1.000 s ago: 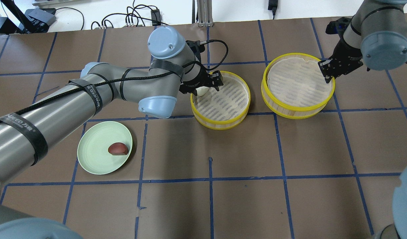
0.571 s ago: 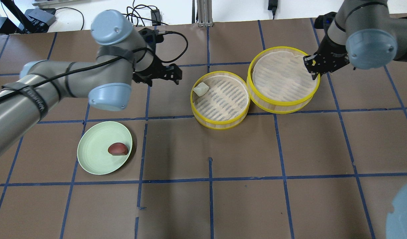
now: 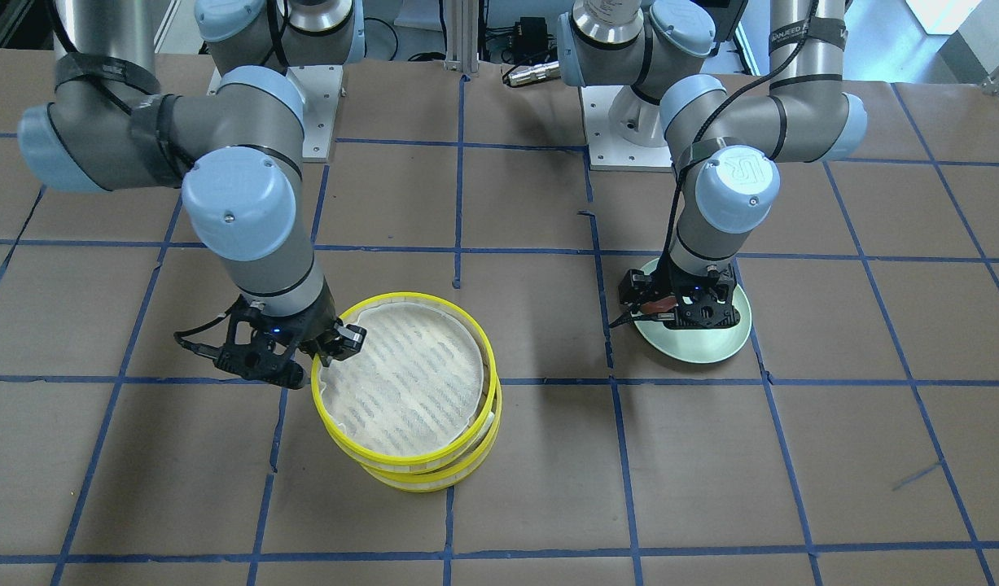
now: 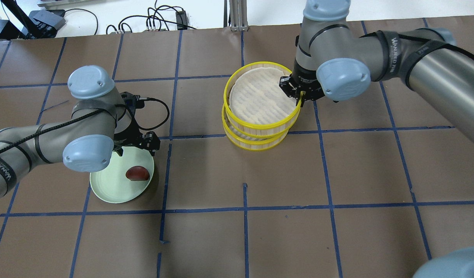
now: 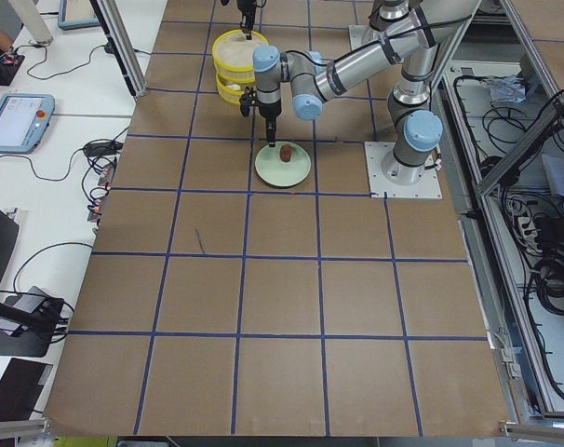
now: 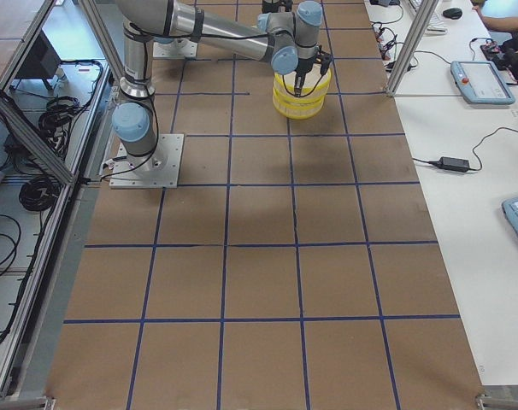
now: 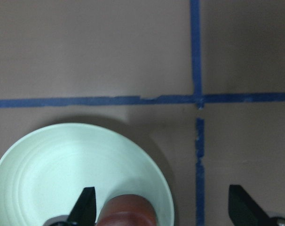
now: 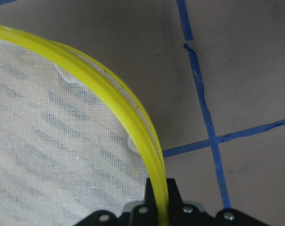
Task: Place buns in different layers of steamer
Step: 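Restack top tier with right gripper while left gripper returns to plate, then grasp the brown bun on the green plate with the left gripper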
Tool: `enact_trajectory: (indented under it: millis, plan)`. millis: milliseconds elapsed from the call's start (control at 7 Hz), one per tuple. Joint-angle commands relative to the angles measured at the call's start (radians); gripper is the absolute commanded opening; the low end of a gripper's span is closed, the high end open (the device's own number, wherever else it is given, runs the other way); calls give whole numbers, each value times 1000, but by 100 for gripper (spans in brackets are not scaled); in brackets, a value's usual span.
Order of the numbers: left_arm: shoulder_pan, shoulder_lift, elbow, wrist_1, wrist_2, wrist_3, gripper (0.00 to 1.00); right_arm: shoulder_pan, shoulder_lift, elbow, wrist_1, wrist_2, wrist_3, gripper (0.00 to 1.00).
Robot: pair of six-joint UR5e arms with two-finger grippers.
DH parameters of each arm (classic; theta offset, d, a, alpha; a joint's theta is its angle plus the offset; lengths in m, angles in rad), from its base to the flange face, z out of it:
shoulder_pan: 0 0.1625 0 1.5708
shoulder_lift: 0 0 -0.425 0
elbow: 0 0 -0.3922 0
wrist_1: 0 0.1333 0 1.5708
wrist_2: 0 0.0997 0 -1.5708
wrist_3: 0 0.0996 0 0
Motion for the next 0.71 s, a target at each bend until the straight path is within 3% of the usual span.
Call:
enact_trajectory:
  millis: [0,429,571]
  plan:
    - [15,-58,-25,-1,72,1,100,22,21,-3,-3,-1,35,7]
    - [15,-60,-30,-21,64,-6,97,20,35,-10,-5,-4,21,7]
    - [15,-60,-31,-21,58,-6,88,18,48,-10,-21,-8,9,7]
